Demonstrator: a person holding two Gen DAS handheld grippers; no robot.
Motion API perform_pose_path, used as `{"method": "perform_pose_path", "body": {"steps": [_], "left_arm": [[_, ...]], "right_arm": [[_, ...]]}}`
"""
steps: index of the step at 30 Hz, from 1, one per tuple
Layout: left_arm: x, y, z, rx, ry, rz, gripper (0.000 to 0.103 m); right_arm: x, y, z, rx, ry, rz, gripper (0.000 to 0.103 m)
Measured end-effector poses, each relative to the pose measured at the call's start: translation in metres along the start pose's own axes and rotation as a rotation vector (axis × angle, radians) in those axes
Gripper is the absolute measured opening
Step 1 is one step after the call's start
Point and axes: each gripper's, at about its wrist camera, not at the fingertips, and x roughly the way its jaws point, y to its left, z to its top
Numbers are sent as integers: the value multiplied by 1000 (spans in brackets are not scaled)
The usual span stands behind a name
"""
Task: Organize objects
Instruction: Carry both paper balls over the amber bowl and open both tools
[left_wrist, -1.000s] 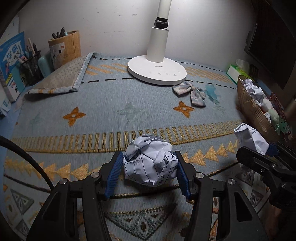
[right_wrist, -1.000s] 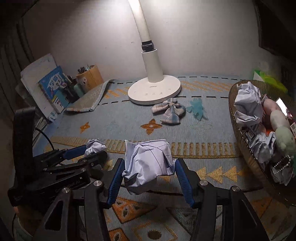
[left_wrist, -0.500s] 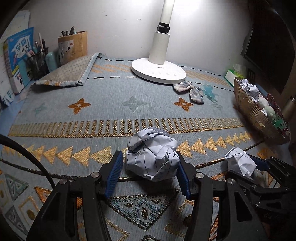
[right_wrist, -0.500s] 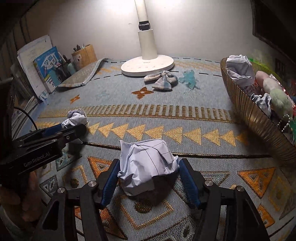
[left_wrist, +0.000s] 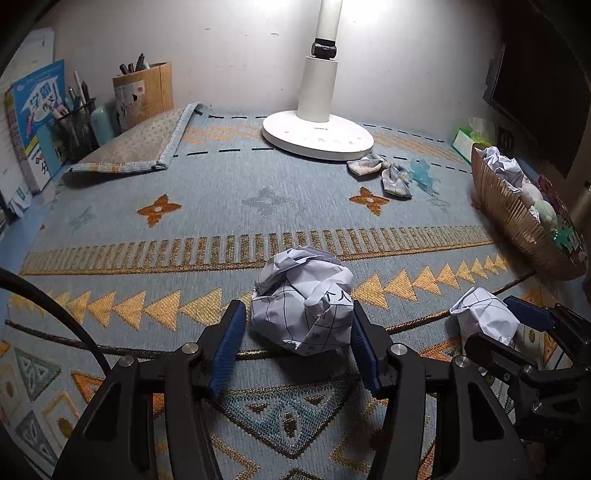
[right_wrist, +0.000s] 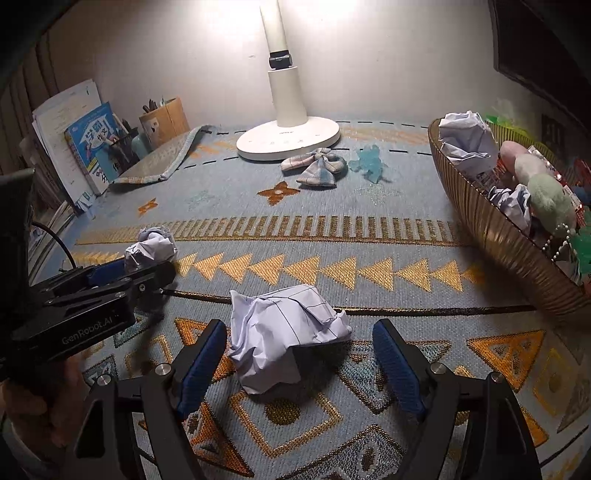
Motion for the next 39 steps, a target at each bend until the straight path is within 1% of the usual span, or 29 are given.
{"method": "perform_pose_path", "body": {"steps": [3,5,7,8,9,10,14,17,20,22,24,26,29,31,33,35,37,39], "left_arm": [[1,0,0,3,4,0,53],[1,0,0,4,5,0,53],[1,0,0,5,5,0,53],[1,0,0,5,5,0,53],[1,0,0,5,5,1,53],[1,0,0,6,5,1,53],[1,-1,0,11,9,7,53],[0,-3,-1,20,0,33,53],[-2,-8,1,42,0,29,53],[-4,-13,4,53,16,0,53],[-11,-21,11,63,4,-44,52],[-24,-37,26,92,-37,-84,52],[-43,-74,53,162,-111,-142,52],[-49,-96,71,181,-139,-194,48],[-48,-112,89,184,-140,-259,35],[-47,-123,102,168,-137,-296,35],[-49,-129,108,165,-146,-347,35],[-51,-127,106,170,-153,-355,37]], "right_arm": [[1,-1,1,5,5,1,80],[2,1,1,2,10,2,78],[4,3,0,-8,20,12,64],[3,5,-1,-18,14,10,61],[2,8,-2,-30,10,11,55],[2,10,-2,-44,7,19,52],[-5,12,-4,-64,-29,33,52],[-14,7,-5,-39,-68,33,50],[-30,-3,-6,0,-101,71,50],[-44,-14,-8,25,-116,74,50],[-61,-28,-8,32,-143,47,50],[-86,-47,-2,43,-198,12,50],[-124,-80,15,90,-289,-30,50],[-142,-102,25,129,-333,-49,50],[-151,-119,35,147,-349,-74,50],[-158,-130,40,146,-364,-111,50],[-163,-138,45,147,-377,-132,50],[-163,-144,48,159,-380,-129,50]]}}
